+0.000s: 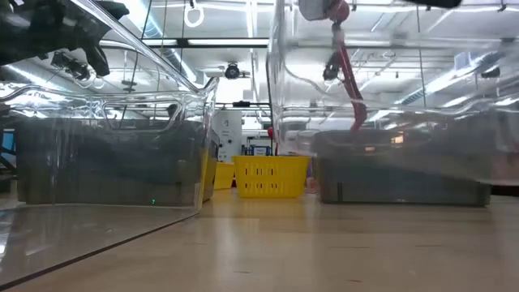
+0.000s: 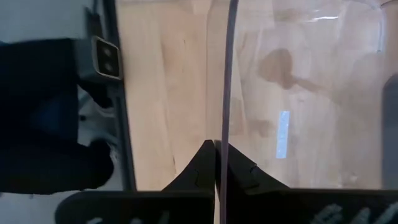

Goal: Stack baskets by color
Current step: Stack the bottom right transparent bin on top of the top transparent bin

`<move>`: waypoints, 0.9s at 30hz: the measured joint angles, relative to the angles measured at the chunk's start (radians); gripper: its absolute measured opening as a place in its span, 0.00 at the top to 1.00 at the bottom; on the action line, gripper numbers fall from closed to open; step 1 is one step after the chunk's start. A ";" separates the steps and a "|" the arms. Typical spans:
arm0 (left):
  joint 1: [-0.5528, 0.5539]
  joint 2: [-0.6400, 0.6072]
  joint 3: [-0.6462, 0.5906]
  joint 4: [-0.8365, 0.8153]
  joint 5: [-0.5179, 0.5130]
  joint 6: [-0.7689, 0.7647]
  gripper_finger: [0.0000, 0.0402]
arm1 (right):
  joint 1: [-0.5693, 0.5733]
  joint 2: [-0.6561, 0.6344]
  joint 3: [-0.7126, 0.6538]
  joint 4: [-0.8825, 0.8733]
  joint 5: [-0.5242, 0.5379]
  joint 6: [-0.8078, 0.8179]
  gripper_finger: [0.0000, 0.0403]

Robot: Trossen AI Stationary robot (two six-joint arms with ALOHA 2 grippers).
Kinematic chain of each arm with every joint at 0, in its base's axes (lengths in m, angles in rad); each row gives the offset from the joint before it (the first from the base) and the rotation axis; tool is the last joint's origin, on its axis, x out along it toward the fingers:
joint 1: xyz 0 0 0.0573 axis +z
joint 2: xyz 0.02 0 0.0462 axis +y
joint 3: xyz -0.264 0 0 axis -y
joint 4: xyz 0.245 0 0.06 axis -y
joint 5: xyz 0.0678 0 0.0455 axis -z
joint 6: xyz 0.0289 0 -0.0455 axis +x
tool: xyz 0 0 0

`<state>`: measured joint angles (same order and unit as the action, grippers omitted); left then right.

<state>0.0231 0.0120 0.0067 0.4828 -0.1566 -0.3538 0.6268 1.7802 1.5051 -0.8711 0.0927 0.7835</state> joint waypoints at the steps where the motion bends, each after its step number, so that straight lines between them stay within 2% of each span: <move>1: 0.000 0.000 0.000 0.000 0.000 0.000 0.97 | 0.001 -0.017 0.000 -0.001 0.000 -0.003 0.99; 6: 0.000 0.000 0.000 0.000 0.000 0.000 0.95 | 0.005 -0.108 0.000 -0.025 0.007 -0.051 0.99; 16: 0.000 0.000 0.000 0.000 0.000 -0.001 0.96 | -0.050 -0.231 0.000 -0.185 0.284 -0.194 0.99; 27: 0.000 0.000 0.000 -0.001 0.000 0.001 0.97 | -0.194 -0.247 0.000 -0.337 0.347 -0.413 0.99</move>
<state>0.0227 0.0120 0.0067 0.4816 -0.1566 -0.3531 0.4329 1.5332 1.5051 -1.2081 0.4395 0.3708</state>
